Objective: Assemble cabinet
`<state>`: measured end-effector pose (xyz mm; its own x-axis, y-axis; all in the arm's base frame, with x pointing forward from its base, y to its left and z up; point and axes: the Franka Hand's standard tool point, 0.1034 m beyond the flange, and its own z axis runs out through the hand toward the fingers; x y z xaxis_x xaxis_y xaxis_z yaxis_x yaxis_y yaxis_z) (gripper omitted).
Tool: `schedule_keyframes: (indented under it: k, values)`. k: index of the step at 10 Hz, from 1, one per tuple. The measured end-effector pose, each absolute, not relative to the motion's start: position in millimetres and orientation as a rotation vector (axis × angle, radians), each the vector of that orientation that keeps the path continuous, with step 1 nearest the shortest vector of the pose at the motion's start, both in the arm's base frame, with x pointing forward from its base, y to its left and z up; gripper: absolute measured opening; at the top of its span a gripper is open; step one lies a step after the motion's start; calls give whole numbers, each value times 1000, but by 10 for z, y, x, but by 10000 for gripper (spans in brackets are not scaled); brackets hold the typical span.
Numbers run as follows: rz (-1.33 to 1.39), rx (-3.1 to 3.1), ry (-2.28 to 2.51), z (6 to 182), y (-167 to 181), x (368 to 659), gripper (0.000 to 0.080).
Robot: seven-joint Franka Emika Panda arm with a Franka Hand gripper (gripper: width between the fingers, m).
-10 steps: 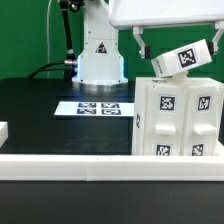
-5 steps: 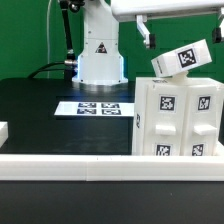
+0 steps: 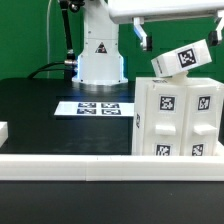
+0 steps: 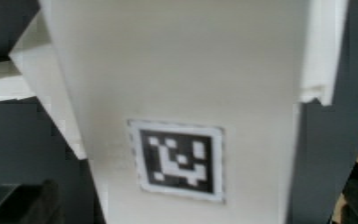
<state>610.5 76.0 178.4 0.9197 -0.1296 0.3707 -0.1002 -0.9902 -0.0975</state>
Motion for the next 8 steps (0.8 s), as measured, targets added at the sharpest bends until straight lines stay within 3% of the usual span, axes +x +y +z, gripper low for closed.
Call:
schedule_keyframes:
  k: [8]
  values:
    - [-574,-3015,150,1648,779,6080,797]
